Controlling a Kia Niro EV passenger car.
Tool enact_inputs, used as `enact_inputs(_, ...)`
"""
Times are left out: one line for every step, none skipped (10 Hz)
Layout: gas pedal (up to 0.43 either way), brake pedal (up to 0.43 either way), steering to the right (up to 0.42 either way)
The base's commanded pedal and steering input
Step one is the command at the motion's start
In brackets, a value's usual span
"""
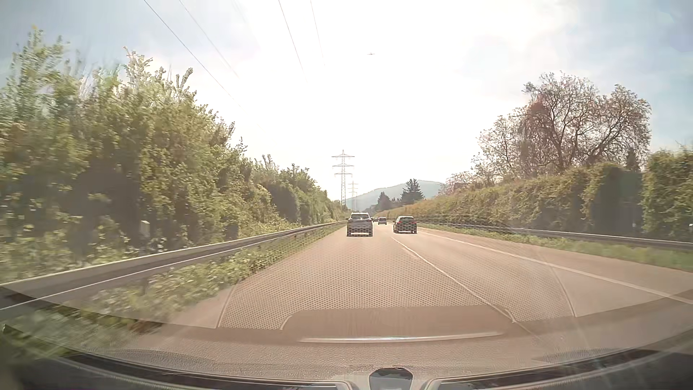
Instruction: Follow the waypoints while adhering to traffic rules and regulations
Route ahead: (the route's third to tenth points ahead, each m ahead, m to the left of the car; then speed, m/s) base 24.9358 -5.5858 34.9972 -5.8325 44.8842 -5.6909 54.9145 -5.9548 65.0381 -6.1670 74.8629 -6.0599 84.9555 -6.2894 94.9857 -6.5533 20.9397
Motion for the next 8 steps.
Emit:
enact_inputs(0.138,0.0,0.003)
enact_inputs(0.138,0.0,0.002)
enact_inputs(0.138,0.0,0.001)
enact_inputs(0.138,0.0,0.001)
enact_inputs(0.138,0.0,0.001)
enact_inputs(0.138,0.0,0.001)
enact_inputs(0.13,0.0,0.001)
enact_inputs(0.008,0.0,0.001)
